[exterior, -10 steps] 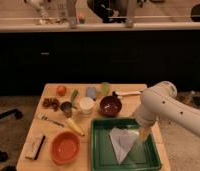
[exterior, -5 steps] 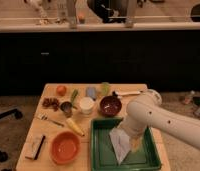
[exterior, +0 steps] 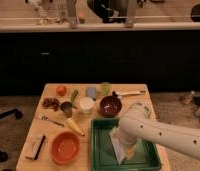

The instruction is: Place towel in table surface

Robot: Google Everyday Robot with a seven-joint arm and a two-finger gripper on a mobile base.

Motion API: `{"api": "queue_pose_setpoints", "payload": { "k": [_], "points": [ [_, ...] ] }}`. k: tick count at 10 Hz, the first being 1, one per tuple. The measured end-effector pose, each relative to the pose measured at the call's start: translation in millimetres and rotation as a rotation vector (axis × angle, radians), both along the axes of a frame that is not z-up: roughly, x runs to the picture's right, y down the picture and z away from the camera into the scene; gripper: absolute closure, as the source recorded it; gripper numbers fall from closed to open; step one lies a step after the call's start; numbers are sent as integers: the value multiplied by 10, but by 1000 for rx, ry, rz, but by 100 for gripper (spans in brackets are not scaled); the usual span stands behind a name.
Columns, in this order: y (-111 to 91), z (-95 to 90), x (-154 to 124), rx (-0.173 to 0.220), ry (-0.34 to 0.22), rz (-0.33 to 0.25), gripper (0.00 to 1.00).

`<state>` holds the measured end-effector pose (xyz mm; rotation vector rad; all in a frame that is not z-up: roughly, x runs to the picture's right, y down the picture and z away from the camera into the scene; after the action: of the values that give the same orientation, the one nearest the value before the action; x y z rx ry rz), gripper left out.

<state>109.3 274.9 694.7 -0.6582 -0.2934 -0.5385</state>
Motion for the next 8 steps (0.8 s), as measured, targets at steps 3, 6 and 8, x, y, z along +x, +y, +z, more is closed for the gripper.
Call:
{"api": "queue_pose_setpoints", "payload": {
  "k": [3, 6, 8],
  "points": [
    [112, 180, -68, -10, -14, -32, 20],
    [185, 407, -68, -36, -6, -51, 20],
    [174, 488, -43, -51, -14, -62, 20]
  ]
}}
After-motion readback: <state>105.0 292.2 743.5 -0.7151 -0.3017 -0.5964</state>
